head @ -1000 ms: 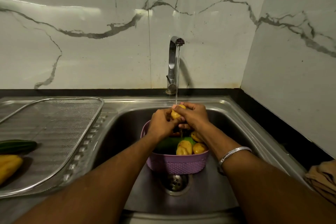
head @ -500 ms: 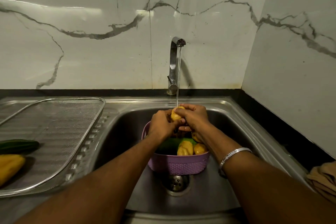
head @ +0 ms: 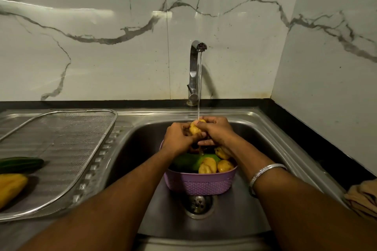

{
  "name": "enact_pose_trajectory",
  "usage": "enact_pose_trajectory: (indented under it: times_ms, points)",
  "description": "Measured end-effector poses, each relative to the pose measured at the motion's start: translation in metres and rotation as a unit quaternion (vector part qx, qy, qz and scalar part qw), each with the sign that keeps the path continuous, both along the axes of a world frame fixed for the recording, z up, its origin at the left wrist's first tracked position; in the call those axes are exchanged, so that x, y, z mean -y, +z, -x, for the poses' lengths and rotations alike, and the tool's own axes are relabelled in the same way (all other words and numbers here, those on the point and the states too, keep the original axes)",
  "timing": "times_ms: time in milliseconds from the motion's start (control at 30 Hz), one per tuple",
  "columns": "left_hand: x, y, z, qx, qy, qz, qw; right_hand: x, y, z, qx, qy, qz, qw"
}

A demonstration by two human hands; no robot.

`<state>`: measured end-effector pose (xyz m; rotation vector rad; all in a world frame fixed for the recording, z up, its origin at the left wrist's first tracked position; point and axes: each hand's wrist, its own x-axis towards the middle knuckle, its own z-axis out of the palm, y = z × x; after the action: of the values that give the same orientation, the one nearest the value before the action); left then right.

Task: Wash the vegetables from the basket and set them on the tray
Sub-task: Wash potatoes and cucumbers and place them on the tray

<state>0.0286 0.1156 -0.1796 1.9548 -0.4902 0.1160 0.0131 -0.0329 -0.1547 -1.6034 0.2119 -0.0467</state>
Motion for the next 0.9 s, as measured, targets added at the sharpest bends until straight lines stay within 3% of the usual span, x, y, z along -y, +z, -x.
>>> enact_pose_trajectory:
  times_ms: [133, 367, 533, 600, 800, 900]
  points:
    - [-0.005, -0.008, -0.002, -0.039, -0.032, 0.011, 0.999, 0.002, -0.004, 0.004, -0.018, 0.002, 0.000, 1.000]
    - [0.005, 0.000, 0.010, -0.004, -0.026, 0.019, 0.999, -0.009, -0.001, 0.005, 0.069, -0.134, 0.086, 0.985]
    - [-0.006, -0.009, -0.002, -0.027, -0.011, 0.004, 1.000, -0.003, 0.006, 0.012, -0.017, 0.006, 0.029, 0.999]
    - [-0.007, -0.010, -0.003, -0.048, -0.019, -0.011, 0.999, 0.000, 0.006, 0.013, -0.041, 0.013, 0.009, 0.999]
    - [-0.001, -0.007, 0.005, -0.039, -0.050, -0.013, 0.998, -0.007, -0.006, 0.006, 0.015, -0.126, 0.125, 0.984]
    - [-0.001, -0.008, 0.004, -0.027, -0.048, -0.008, 0.998, -0.007, -0.004, 0.003, 0.020, -0.143, 0.138, 0.980]
